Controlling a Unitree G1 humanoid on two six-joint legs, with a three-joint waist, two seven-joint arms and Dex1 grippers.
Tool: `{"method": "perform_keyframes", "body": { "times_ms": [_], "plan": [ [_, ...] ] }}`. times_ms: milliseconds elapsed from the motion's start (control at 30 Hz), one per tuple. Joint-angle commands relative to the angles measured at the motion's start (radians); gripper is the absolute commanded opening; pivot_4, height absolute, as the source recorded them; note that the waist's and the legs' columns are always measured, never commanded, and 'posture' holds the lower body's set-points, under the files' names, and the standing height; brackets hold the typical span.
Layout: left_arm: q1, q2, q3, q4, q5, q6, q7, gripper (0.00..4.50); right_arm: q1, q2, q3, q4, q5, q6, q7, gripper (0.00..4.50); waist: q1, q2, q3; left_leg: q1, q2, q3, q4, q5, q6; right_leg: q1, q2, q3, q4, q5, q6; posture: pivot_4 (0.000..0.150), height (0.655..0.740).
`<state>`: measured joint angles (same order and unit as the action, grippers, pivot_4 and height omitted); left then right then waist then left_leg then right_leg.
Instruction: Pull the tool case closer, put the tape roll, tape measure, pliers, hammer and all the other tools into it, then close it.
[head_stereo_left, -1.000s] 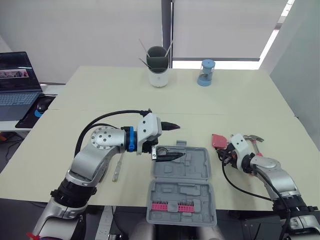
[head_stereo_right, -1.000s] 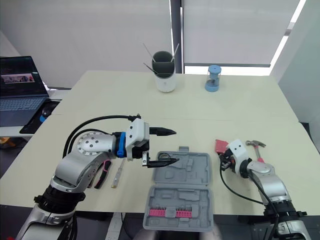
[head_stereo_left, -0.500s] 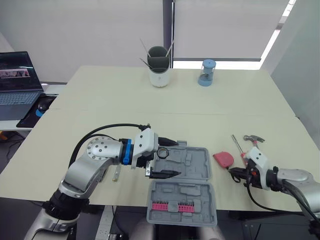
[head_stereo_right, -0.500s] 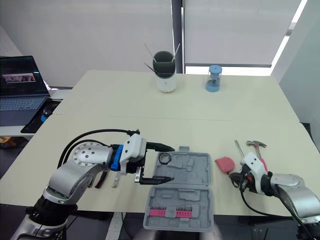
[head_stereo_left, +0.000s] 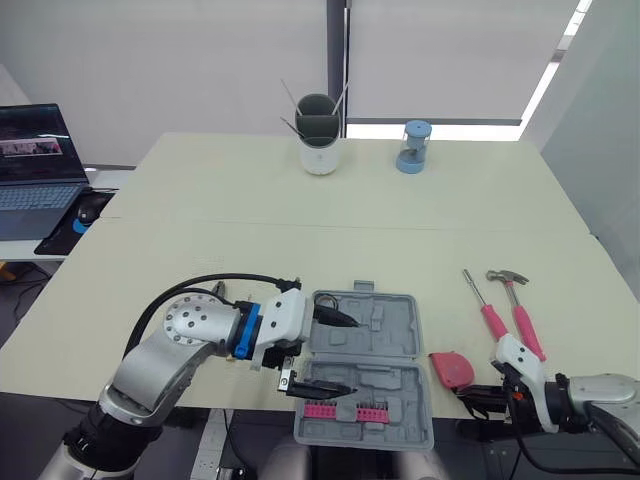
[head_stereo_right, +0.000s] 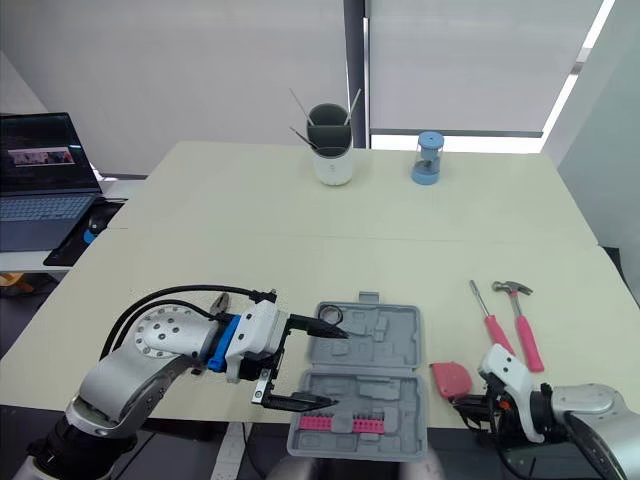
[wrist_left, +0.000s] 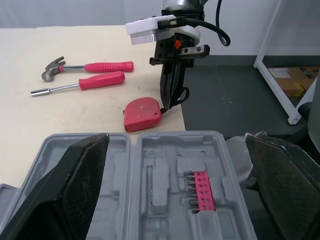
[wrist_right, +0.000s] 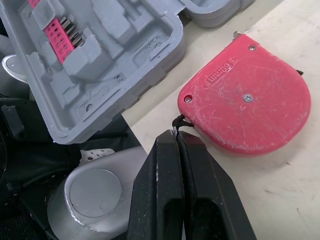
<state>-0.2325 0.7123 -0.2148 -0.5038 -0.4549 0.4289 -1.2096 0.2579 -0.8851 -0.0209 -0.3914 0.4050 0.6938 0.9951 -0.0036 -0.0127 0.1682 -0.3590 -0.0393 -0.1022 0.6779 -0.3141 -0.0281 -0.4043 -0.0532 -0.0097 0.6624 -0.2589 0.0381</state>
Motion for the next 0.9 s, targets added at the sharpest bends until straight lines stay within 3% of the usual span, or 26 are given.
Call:
{"method": "perform_keyframes", "body": {
  "times_ms": [33, 300, 500, 667, 900],
  "plan": [
    [-0.006, 0.009, -0.007, -0.026, -0.011, 0.001, 0.0, 4.5, 0.007, -0.001, -0.006, -0.02, 0.021, -0.015, 0.015, 0.45, 0.001, 0.0, 0.0, 0.0, 0.0, 0.0, 0.0, 0.0, 0.0, 0.0, 0.0, 0.0, 0.0, 0.0, 0.0, 0.15, 0.74],
    [-0.003, 0.007, -0.014, -0.039, -0.011, -0.001, 0.002, 4.5, -0.02, -0.082, -0.091, -0.043, 0.154, -0.003, 0.157, 2.53, 0.001, 0.0, 0.0, 0.0, 0.0, 0.0, 0.0, 0.0, 0.0, 0.0, 0.0, 0.0, 0.0, 0.0, 0.0, 0.15, 0.74],
    [0.02, 0.005, -0.027, -0.045, 0.005, -0.04, 0.0, 4.5, -0.151, -0.101, -0.012, 0.164, -0.084, -0.541, 0.288, 4.37, 0.0, -0.001, 0.001, 0.001, 0.0, 0.001, 0.0, 0.0, 0.0, 0.0, 0.0, -0.001, -0.001, 0.0, 0.001, 0.15, 0.74],
    [0.037, 0.005, -0.033, -0.055, 0.006, -0.051, 0.007, 4.5, -0.263, -0.042, 0.059, 0.425, -0.151, -0.925, 0.429, 4.46, -0.001, -0.002, 0.002, 0.001, 0.0, 0.002, 0.0, 0.0, 0.0, 0.0, 0.0, 0.0, -0.001, 0.003, -0.004, 0.15, 0.74],
    [0.061, 0.023, -0.023, -0.078, -0.006, -0.052, 0.006, 4.5, -0.383, -0.004, 0.113, 0.639, -0.139, -1.086, 0.565, 4.46, 0.0, -0.002, 0.003, 0.002, 0.0, 0.002, 0.0, 0.0, 0.0, 0.0, 0.0, 0.001, -0.001, 0.003, -0.005, 0.15, 0.74]
  ]
}}
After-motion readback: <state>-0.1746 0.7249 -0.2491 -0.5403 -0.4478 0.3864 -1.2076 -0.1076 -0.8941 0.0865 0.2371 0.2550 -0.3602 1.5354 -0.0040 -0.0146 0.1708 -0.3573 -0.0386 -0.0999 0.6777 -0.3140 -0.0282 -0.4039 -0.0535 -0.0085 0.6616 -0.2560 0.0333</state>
